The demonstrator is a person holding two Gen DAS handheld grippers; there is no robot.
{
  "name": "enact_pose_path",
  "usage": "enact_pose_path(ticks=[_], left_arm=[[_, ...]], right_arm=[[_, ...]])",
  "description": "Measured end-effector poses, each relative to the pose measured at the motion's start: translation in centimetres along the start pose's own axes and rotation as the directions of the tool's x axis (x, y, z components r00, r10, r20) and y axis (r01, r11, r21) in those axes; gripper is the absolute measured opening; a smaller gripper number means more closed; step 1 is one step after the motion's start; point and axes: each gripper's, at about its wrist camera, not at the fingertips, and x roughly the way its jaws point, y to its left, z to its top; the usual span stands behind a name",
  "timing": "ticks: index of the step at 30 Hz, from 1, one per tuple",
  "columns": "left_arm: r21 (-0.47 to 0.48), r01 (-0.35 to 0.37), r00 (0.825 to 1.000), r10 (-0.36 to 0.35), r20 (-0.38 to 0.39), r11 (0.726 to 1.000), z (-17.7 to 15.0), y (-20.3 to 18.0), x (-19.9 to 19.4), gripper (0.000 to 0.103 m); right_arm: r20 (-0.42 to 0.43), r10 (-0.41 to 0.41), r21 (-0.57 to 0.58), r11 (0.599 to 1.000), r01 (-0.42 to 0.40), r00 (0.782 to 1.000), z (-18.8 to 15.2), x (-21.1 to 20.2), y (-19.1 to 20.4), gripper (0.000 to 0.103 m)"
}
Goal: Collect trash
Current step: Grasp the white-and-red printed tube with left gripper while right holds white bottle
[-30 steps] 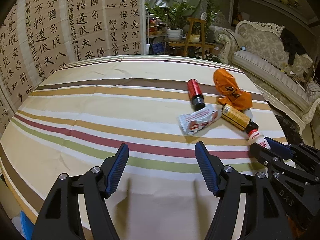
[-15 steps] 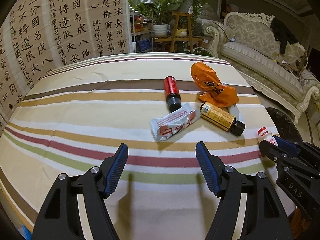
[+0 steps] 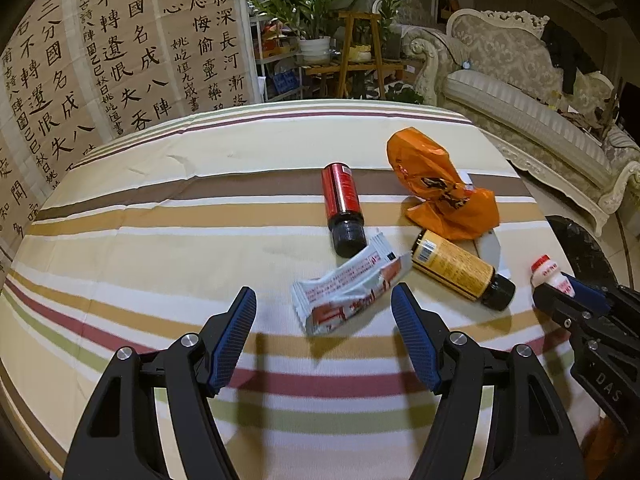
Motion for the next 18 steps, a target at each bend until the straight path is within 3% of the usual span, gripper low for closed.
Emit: enact_pose_path(ticks=[6, 11, 18], left_arm=[[0.002, 0.036, 0.998, -0.036, -0.042, 0.999, 0.18, 0.18, 1.00, 0.064], [0.049, 0.043, 0.999, -0.041, -0.026, 0.998, -0.04, -0.43, 0.63, 0.034], [0.050, 0.059, 0.998, -0.059, -0.015, 0.997, -0.27, -0.44, 0.10, 0.021]], right_arm=[[0.002, 0.007, 0.002, 1.000, -0.007, 1.000, 0.24, 0.00, -0.06, 0.026], [0.002, 0.005, 0.001, 1.000, -0.005, 1.000, 0.30, 0.04, -0.02, 0.026], [0.002, 0.006, 0.003, 1.000, -0.006, 1.000, 0.27, 0.04, -0.02, 0.026]])
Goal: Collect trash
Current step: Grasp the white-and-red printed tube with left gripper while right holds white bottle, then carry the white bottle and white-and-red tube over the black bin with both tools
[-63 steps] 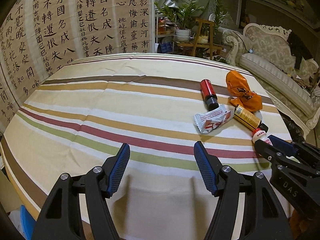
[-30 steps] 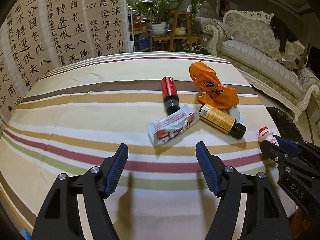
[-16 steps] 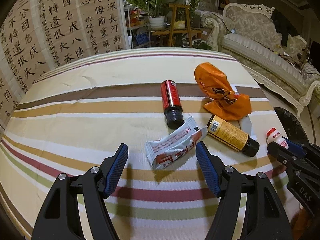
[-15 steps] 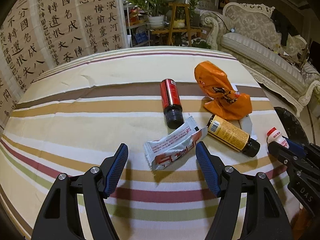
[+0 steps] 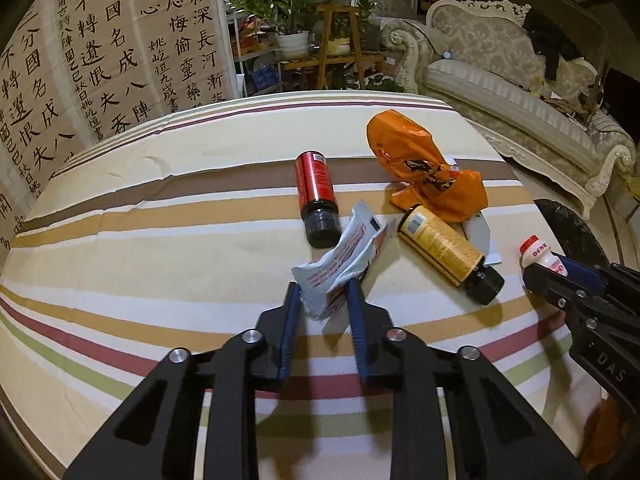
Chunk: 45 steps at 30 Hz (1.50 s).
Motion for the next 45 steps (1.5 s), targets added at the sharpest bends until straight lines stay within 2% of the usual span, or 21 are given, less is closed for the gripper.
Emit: enact_pose_path(ticks=[13, 21, 30, 38, 45], left_arm=[[-0.042, 0.014, 1.000, -0.013, 0.027, 0.999, -1.5, 0.1, -1.8, 0.016], [-0.090, 0.018, 0.999, -0.014, 0.045, 0.996, -2.2, 0.5, -3.2, 0.016], [-0.114, 0.040, 0.997, -0.031, 0.076, 0.993, -3.4, -0.7, -5.4, 0.016], [-0.097, 0.089, 0.991, -0.078, 0.107, 0.991, -3.9, -3.3, -7.0, 0.016], [-0.051, 0.130, 0.987, -0.124, 0.101, 0.990, -4.0, -7.4, -6.8, 0.016]], right_arm=[[0.013, -0.006, 0.008, 1.000, 0.006, 1.000, -0.1, -0.7, -0.1, 0.025], [0.026, -0.016, 0.005, 1.000, 0.016, 1.000, -1.5, -1.8, 0.0, 0.025], [0.059, -0.033, 0.013, 0.999, 0.032, 0.998, -3.1, -4.2, -0.3, 0.025], [0.095, -0.086, 0.053, 0.995, 0.081, 0.992, -4.3, -6.7, -2.5, 0.025], [0.112, -0.138, 0.108, 0.986, 0.126, 0.984, -5.5, -8.3, -5.5, 0.025]])
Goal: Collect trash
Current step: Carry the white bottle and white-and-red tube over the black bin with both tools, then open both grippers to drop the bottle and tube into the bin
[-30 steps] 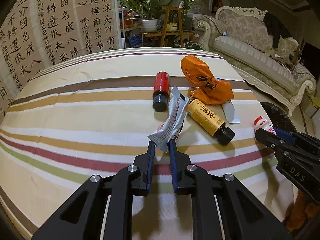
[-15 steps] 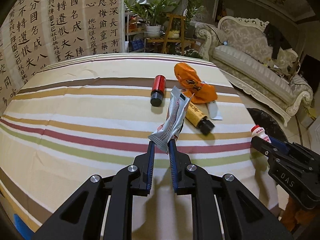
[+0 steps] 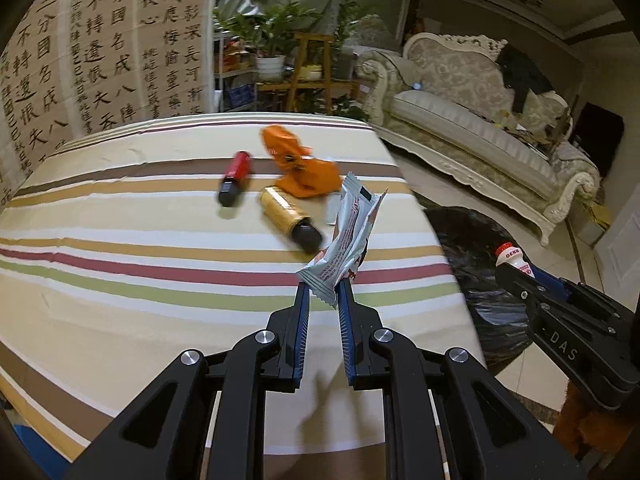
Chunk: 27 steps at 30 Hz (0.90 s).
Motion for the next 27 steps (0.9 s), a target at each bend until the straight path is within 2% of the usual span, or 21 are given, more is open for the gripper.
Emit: enact_pose_path(ticks=[12, 27], left_arm=[[0.102, 0.047, 0.999, -0.045, -0.023, 0.994, 0.5, -6.5, 2.9, 0.016], [0.191, 0.057, 0.997, -0.047, -0.059, 0.980, 1.0, -11.0, 6.4, 0.016]], right_arm=[[0.006, -0.083, 0.065, 0.995, 0.082, 0.997, -0.8, 0.3, -4.8, 0.025], [-0.018, -0.100, 0.125, 0.987, 0.102, 0.995, -0.7, 2.4, -8.2, 0.026]])
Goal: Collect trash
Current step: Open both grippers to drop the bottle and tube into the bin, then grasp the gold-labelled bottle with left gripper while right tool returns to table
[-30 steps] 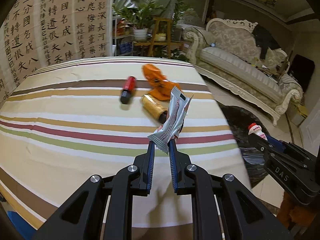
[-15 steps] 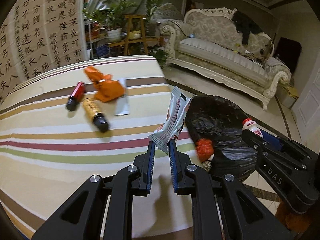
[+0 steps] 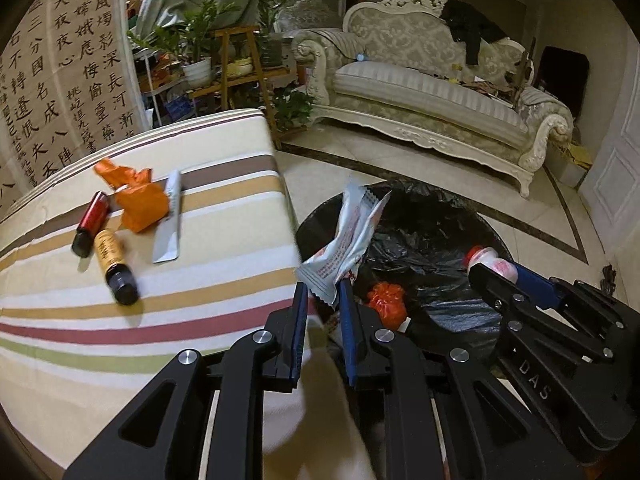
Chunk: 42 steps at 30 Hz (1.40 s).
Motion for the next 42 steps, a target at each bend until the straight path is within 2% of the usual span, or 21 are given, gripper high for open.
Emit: enact_pose_path(ticks=[3, 5, 7, 12, 16, 29, 33, 42], left_arm=[[0.000, 0.002, 1.000, -0.002, -0.018, 1.000, -0.1, -0.1, 0.4, 0.020], [-0.005, 0.001, 1.000, -0.001, -0.021, 1.000, 0.0, 0.0, 0.4, 0.031], [-0.012, -0.001, 1.000, 0.001, -0.016, 1.000, 0.0, 0.1, 0.2, 0.036], [-0.031, -0.004, 1.000, 0.003, -0.017, 1.000, -0.1, 0.4, -0.1, 0.045], [-0.052, -0.015, 1.000, 0.014, -0.014, 0.999, -0.2, 1.2, -0.7, 0.052], [-0.170, -0.113, 0.994, 0.111, -0.019, 0.979, -0.5, 6.8, -2.2, 0.053], [-0.209, -0.152, 0.988, 0.148, -0.033, 0.966, -0.4, 9.0, -2.1, 0.053], [-0.257, -0.193, 0.981, 0.184, -0.057, 0.947, 0.4, 12.3, -1.0, 0.053]], right_arm=[[-0.001, -0.002, 0.018, 1.000, 0.002, 1.000, 0.1, 0.3, -0.7, 0.032], [0.003, -0.007, 0.028, 1.000, 0.007, 1.000, 0.1, 0.2, -1.0, 0.033], [0.004, -0.008, 0.034, 0.999, 0.008, 1.000, 0.1, 0.2, -1.2, 0.033], [0.007, -0.009, 0.040, 0.999, 0.008, 1.000, 0.1, 0.0, -1.4, 0.035], [0.008, -0.006, 0.040, 0.999, 0.005, 1.000, 0.1, 0.0, -1.3, 0.040], [0.004, 0.061, -0.031, 0.998, -0.061, 0.998, 0.6, -0.1, 3.2, 0.041], [0.000, 0.089, -0.053, 0.995, -0.089, 0.996, 1.2, 0.2, 4.6, 0.041], [-0.005, 0.137, -0.099, 0.986, -0.137, 0.990, 2.4, 1.0, 7.6, 0.042]])
